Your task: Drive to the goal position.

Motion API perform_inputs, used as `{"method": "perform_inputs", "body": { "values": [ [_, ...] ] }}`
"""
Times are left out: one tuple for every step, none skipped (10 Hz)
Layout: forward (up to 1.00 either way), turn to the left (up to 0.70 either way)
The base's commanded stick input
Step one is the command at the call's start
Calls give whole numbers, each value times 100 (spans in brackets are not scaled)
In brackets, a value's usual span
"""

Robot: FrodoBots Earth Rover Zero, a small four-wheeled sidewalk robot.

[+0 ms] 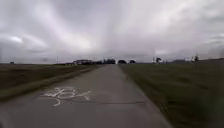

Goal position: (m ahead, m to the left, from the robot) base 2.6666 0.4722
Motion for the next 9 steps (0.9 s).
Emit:
{"method": "perform_inputs", "body": {
  "values": [
    [70,0],
    [70,0],
    [70,0],
    [70,0],
    [70,0],
    [70,0],
    [70,0],
    [70,0],
    [70,0]
  ]
}}
